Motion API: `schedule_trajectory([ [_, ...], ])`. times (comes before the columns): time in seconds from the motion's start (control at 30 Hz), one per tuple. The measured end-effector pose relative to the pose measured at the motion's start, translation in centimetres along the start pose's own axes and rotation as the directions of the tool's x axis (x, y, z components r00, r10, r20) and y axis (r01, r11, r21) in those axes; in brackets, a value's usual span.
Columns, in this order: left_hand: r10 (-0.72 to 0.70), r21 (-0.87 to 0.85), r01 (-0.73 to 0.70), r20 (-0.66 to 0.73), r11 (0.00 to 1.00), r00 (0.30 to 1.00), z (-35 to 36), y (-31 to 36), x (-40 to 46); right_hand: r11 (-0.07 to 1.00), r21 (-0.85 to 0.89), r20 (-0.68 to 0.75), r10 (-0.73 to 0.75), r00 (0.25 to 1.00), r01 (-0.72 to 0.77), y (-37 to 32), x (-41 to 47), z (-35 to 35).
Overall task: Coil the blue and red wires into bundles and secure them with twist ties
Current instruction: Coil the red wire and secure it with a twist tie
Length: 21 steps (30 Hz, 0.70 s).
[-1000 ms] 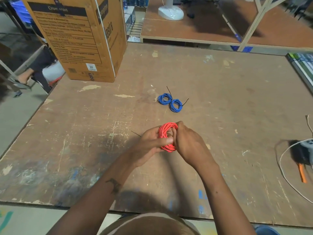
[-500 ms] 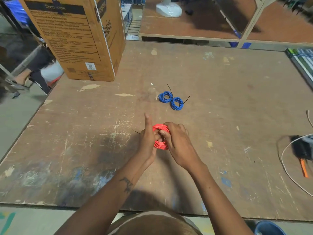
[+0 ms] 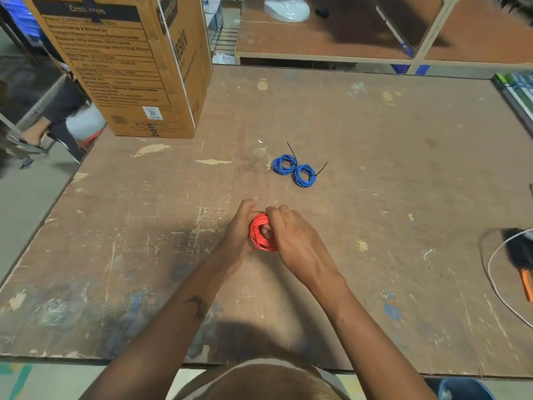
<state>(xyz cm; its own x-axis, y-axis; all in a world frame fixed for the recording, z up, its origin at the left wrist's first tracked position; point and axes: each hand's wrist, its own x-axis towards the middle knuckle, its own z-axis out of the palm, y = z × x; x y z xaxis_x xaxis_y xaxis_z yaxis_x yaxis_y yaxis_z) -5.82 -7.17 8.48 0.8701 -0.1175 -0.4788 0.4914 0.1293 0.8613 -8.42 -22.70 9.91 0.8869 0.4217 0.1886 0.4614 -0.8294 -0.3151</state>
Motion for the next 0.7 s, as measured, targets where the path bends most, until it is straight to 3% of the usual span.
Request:
schedule_trajectory([
  [0.13, 0.052, 0.080, -0.030, -0.285, 0.996, 0.957, 0.9, -0.3, 1.1, 0.997, -0.077, -0.050, -0.029, 0.998, 0.025, -0.1, 1.0, 2.0],
  [0.23, 0.075, -0.058, -0.102, -0.358, 0.993, 0.931, 0.6, -1.1, 1.6, 0.999, -0.044, -0.069, -0.009, 0.998, 0.006, -0.1, 1.1, 2.9],
  [0.4, 0.025, -0.273, -0.141, -0.387, 0.952, 0.922, 0.7, -1.6, 1.7, 0.999, 0.012, -0.062, 0.034, 0.997, -0.033, -0.4, 1.6, 3.9],
  [0.6, 0.037, -0.230, -0.104, -0.280, 0.968, 0.959, -1.3, -1.8, 2.2, 0.996, -0.061, -0.142, 0.059, 0.988, -0.069, -0.6, 2.6, 5.7],
  [0.7, 0.130, -0.167, -0.182, -0.283, 0.969, 0.950, -2.0, -2.0, 2.5, 0.997, -0.062, -0.172, 0.034, 0.985, -0.046, -0.3, 3.1, 5.8],
])
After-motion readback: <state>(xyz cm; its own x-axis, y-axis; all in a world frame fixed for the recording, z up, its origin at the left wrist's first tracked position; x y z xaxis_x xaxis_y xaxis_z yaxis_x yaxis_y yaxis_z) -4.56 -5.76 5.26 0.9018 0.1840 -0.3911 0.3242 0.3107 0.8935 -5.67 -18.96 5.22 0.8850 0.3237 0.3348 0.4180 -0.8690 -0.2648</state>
